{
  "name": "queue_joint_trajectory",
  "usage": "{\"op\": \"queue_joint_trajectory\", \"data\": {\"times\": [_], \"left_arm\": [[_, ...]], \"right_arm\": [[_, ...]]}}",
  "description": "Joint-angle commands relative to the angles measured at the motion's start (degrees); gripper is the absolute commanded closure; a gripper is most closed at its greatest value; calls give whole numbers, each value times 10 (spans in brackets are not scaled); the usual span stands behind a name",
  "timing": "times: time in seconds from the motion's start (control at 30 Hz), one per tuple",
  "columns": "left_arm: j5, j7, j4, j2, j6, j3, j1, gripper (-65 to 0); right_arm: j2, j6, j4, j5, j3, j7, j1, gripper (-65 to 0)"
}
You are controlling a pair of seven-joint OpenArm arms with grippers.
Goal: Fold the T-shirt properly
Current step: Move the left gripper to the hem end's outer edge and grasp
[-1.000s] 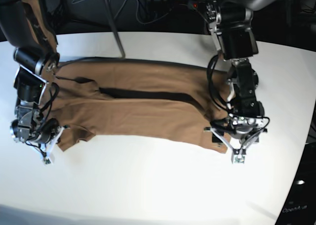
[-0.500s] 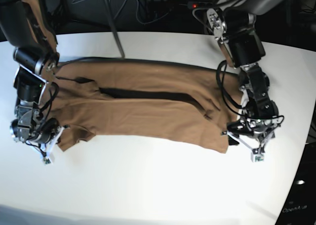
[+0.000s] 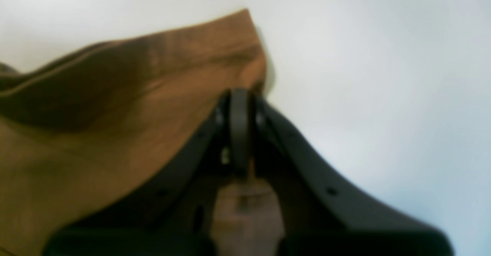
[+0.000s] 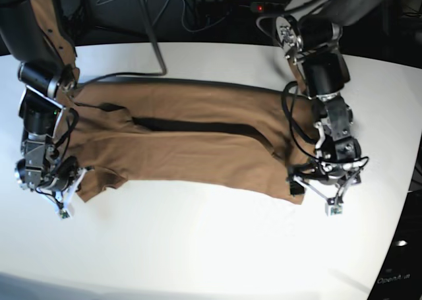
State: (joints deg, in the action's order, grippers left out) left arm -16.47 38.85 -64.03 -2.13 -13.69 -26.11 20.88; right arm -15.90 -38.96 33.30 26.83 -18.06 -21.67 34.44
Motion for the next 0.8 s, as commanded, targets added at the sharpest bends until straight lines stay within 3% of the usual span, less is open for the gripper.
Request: {"op": "queue_joint_trajectory", "data": {"times": [0.0,0.2,0.77], "left_arm": [[3,-23,7,1,1,0,20,-579],[3,-86,68,0,1,0,21,-577],[3,-173,190,2,2,0,57,-574]], "right_arm": [[0,-10,-3,14,4,-30,1,-7],[0,-10,-3,14,8,-30,0,-7],[1,-10,-3,14,8,-30,0,-7]]}}
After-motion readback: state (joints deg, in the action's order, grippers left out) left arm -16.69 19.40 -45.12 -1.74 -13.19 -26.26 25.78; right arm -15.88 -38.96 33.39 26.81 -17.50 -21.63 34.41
